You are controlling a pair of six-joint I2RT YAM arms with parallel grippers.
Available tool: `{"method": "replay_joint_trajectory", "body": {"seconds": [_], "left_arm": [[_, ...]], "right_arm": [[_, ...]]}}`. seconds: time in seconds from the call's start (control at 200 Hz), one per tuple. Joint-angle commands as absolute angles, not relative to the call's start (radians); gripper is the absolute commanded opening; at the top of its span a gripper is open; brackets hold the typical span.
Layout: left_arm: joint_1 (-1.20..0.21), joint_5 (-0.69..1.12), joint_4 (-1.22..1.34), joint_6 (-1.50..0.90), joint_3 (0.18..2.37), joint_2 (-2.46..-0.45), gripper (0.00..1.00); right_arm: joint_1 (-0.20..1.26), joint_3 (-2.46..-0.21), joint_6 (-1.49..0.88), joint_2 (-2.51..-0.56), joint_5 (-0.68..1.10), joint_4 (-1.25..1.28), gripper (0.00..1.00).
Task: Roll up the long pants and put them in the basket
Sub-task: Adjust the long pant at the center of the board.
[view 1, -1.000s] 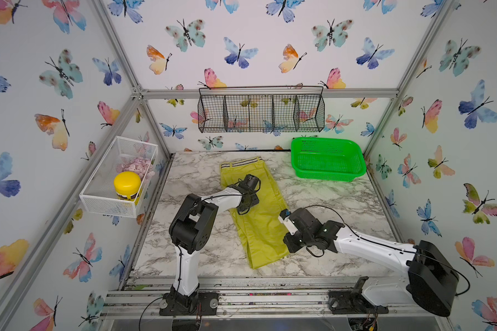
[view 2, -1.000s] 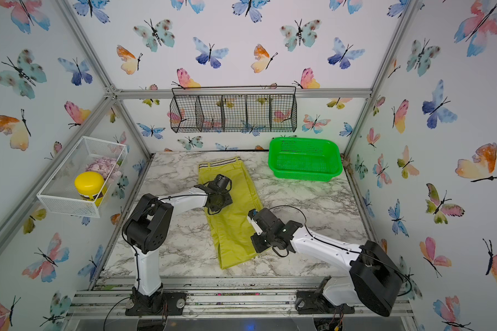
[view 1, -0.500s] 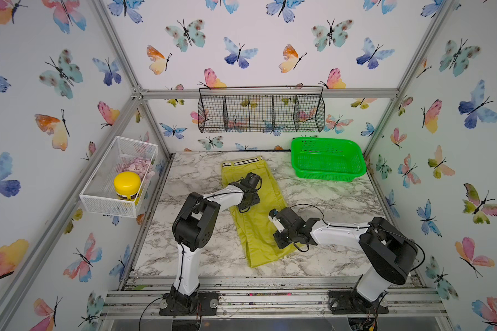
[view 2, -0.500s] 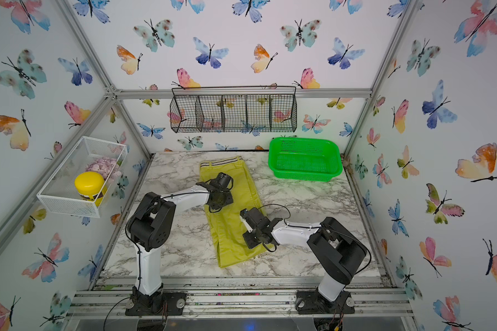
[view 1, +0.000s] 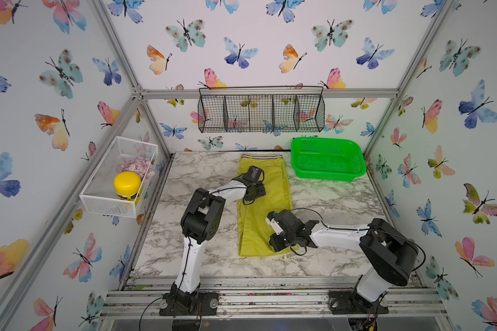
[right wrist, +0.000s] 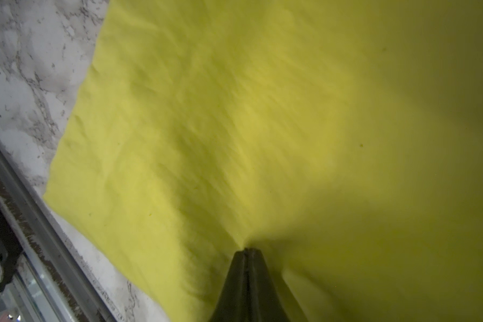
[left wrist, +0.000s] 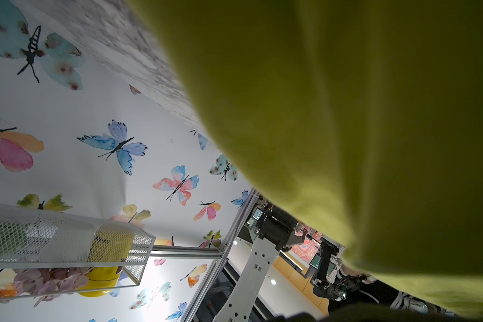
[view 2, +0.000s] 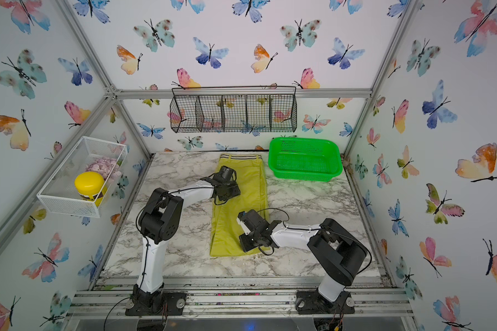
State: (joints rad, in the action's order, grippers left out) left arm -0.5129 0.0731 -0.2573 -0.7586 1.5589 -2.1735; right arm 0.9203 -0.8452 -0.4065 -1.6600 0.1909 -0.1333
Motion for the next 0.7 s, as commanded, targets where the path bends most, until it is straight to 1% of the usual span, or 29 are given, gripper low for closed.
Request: {"method": "replay_joint_trajectory", "body": {"seconds": [0.0, 0.03, 0.075, 0.11, 0.15, 0.24, 0.305, 0.441, 0.566, 0.696], "left_arm": [[-0.500, 0.150, -0.277, -0.757, 1.500, -2.134, 0.43], [-0.499, 0.145, -0.276, -0.755, 1.488, -2.095, 0.44], [-0.499, 0.139, -0.277, -0.754, 1.469, -2.034, 0.44], [-0.500, 0.131, -0.282, -0.755, 1.453, -1.977, 0.45], [-0.499, 0.123, -0.283, -0.756, 1.427, -1.915, 0.46], [-0.499, 0.101, -0.284, -0.772, 1.343, -1.783, 0.48], [-0.499, 0.071, -0.283, -0.789, 1.273, -1.704, 0.48], [-0.486, 0.076, -0.262, -0.839, 1.120, -1.569, 0.50], [-0.474, 0.102, -0.228, -0.901, 1.004, -1.497, 0.51], [-0.474, 0.135, -0.187, -0.996, 0.903, -1.453, 0.51]], "right_arm": [[0.930, -0.935, -0.302, -1.594, 0.174, -0.259, 0.19], [0.934, -0.960, -0.262, -1.576, 0.162, -0.288, 0.29], [0.938, -0.999, -0.200, -1.554, 0.137, -0.342, 0.50], [0.943, -1.028, -0.148, -1.546, 0.134, -0.389, 0.58], [0.948, -1.061, -0.087, -1.544, 0.111, -0.456, 0.64], [0.963, -1.114, 0.028, -1.566, 0.062, -0.601, 0.67], [0.995, -1.105, 0.088, -1.560, -0.010, -0.645, 0.68], [1.104, -1.042, 0.155, -1.495, -0.169, -0.602, 0.70], [1.195, -0.981, 0.228, -1.463, -0.330, -0.549, 0.70], [1.269, -0.948, 0.257, -1.480, -0.398, -0.502, 0.67]]}}
